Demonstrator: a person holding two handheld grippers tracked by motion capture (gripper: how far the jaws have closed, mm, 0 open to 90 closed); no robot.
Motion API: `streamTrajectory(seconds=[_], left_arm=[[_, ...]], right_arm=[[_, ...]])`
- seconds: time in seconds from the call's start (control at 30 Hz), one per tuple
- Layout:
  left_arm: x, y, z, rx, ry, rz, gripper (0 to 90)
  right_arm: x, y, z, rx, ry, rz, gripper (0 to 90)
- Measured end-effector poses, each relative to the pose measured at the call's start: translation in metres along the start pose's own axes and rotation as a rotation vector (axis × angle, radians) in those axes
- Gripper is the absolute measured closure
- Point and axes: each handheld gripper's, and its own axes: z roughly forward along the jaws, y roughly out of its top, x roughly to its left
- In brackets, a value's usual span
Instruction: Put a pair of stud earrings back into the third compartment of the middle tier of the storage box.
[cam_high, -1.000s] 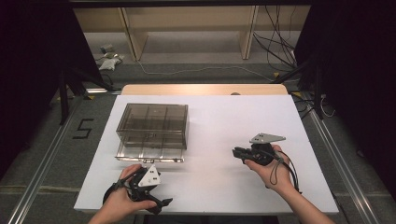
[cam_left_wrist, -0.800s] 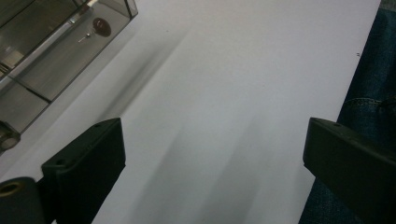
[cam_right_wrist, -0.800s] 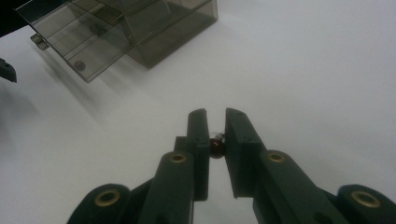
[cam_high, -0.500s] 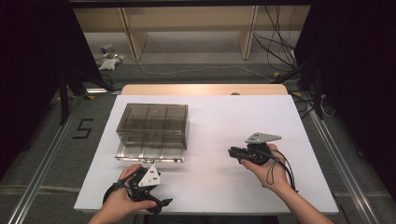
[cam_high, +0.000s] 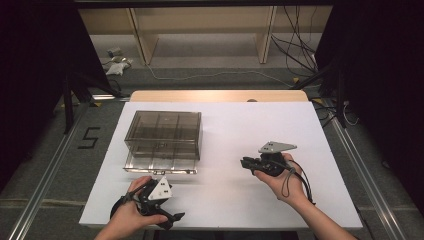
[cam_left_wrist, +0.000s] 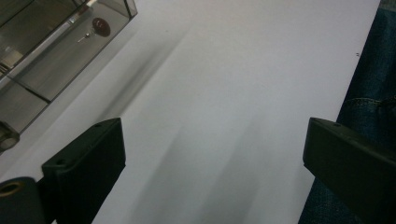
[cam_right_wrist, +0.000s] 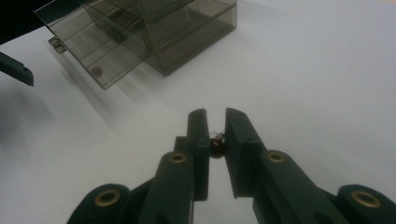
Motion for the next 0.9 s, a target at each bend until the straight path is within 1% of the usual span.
streamTrajectory(seconds=[0.43, 0.9], left_arm=[[0.000, 0.000, 0.000, 0.002, 0.000, 0.001, 5.6], [0.000, 0.000, 0.000, 0.002, 0.001, 0.001, 5.6]], right_arm=[[0.005, 0.004, 0.006, 0.003, 0.010, -0.012, 81.1], [0.012, 0.007, 0.011, 0.012, 0.029, -0.035, 81.1]])
